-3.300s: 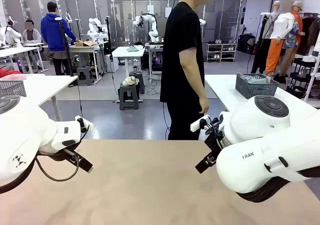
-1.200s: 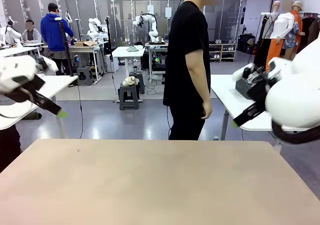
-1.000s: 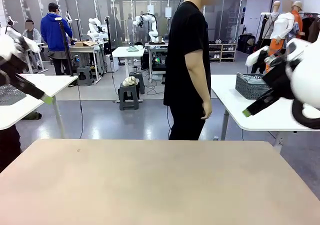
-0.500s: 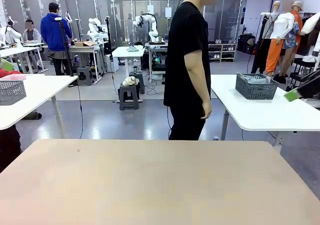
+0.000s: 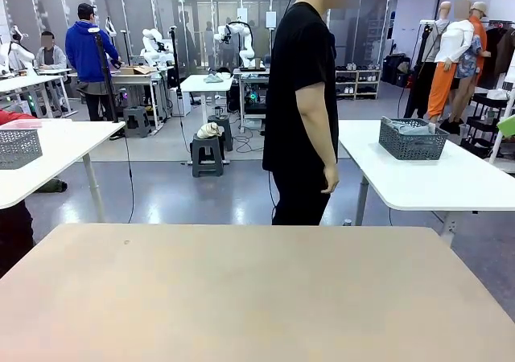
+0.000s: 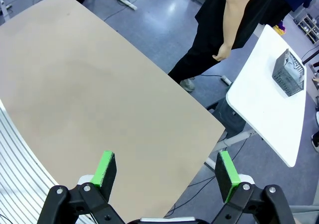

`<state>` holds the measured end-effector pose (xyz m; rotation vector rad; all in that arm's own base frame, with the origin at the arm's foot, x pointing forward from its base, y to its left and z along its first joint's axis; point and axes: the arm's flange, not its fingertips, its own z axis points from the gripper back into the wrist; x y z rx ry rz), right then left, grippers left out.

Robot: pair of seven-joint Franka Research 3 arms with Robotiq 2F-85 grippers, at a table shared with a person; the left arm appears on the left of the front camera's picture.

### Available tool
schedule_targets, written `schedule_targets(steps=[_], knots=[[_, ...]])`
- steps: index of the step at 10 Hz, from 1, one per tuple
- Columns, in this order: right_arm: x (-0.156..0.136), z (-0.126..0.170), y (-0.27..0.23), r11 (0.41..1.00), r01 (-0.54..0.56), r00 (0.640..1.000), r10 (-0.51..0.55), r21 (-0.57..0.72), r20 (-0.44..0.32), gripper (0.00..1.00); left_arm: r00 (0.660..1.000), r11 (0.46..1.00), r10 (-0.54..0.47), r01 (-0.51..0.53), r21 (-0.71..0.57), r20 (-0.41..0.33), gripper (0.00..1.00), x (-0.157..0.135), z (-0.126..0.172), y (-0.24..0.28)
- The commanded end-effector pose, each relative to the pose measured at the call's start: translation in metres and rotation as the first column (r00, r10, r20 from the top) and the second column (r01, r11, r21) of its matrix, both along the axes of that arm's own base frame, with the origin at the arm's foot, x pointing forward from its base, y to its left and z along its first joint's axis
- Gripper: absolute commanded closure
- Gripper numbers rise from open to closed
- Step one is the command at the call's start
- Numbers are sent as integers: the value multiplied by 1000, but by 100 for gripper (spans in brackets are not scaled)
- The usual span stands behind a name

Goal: Fold the towels and place them in the basket.
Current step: When a person lays out a Towel with hook on the table, fold it in half twice.

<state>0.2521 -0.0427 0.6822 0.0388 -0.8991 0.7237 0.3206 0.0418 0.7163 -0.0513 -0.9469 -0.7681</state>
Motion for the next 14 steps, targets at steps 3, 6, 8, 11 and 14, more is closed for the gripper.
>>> schedule_targets(steps=[3, 6, 8, 11, 14], knots=[[6, -6, 1, 1000, 1, 1000, -1, -3, -18, 0, 1000, 1000, -6, 6, -3, -2, 0, 5, 2, 0], [10, 9, -3, 1000, -21, 1000, 21, -8, -15, 0, 1000, 1000, -19, 19, 11, -12, 0, 10, 4, 0], [17, 39, -6, 999, -48, 999, 48, -22, 5, 0, 999, 998, -52, 51, 34, 9, 0, 23, 26, -3], [10, 77, -8, 996, -83, 996, 85, -43, 33, 0, 996, 996, -84, 83, 39, 36, 0, 37, 52, -3], [8, 104, -12, 987, -145, 988, 148, -67, 38, 0, 982, 982, -184, 182, 49, 42, 0, 38, 80, 12]])
